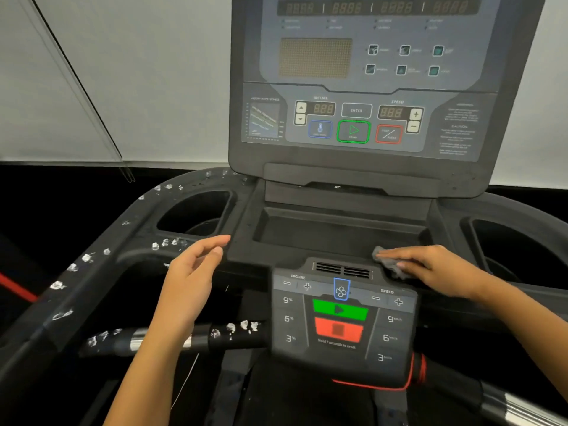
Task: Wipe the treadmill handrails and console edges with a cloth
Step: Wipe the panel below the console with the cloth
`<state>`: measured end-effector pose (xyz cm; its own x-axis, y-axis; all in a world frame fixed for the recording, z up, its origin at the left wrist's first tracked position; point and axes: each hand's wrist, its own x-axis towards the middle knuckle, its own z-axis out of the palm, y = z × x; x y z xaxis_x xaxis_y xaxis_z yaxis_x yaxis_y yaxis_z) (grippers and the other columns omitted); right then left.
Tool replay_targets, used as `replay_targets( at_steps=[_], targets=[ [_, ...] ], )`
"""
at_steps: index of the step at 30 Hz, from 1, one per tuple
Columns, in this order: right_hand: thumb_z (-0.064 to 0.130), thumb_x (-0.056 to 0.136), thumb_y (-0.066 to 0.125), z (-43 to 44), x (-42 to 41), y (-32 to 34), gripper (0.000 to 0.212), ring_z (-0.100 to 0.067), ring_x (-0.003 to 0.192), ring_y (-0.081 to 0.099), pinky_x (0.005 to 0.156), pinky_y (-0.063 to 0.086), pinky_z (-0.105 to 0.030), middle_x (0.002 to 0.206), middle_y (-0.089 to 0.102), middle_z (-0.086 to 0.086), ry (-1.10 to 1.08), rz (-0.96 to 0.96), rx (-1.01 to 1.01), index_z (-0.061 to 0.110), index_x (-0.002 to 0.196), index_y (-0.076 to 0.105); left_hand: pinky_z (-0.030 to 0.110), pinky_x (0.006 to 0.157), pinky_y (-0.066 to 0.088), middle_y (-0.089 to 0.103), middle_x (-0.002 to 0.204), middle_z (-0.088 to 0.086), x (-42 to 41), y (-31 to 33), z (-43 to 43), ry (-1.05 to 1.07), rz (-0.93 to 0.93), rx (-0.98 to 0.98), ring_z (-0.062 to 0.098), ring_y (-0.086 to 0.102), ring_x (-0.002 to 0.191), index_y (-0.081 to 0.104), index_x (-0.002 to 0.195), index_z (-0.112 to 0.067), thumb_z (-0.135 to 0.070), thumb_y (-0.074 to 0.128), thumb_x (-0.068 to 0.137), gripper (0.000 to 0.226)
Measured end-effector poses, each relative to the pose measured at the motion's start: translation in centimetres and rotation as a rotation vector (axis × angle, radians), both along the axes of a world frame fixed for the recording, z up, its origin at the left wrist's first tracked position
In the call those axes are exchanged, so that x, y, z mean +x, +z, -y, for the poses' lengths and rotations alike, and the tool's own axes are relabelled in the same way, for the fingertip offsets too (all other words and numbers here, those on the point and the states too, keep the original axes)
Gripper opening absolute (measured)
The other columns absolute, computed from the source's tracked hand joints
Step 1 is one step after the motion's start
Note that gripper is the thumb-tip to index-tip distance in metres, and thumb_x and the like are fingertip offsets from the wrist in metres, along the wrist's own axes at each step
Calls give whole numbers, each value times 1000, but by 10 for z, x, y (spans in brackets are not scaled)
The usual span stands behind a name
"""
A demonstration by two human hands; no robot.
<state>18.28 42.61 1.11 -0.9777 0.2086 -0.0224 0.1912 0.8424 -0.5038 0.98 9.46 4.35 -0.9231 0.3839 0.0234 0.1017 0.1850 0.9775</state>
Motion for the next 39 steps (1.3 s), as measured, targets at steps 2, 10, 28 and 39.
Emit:
replay_targets(
  at_steps=[2,10,28,39],
  targets=[
    [9,92,54,2,-5,5,35,-6,113,55,88,32,-4,115,58,15,-73,-22,-13,22,125,59,38,103,41,67,108,-14,3,1,5,10,15,12,2,57,108,68,96,-38,-16,52,92,28],
    [15,99,42,81,-82,52,24,-8,92,60,87,43,-18,98,68,1,-196,-347,-876,22,100,65,27,94,45,68,104,-10,33,12,-33,-121,-73,79,2,60,102,68,99,-28,-17,51,92,22],
    [68,87,11,121,-146,63,81,-18,131,44,110,32,-34,143,46,-6,201,282,-1657,14,142,37,10,102,32,43,141,-9,1,-4,-85,93,-342,95,-8,36,127,50,128,-33,-37,49,87,41],
    [64,88,20,75,-149,37,56,-11,126,48,112,30,-35,131,56,4,-135,58,-828,33,114,59,28,116,7,27,152,4,-64,-55,-81,-212,-504,-613,22,14,143,44,137,-19,-41,36,95,48]
  ],
)
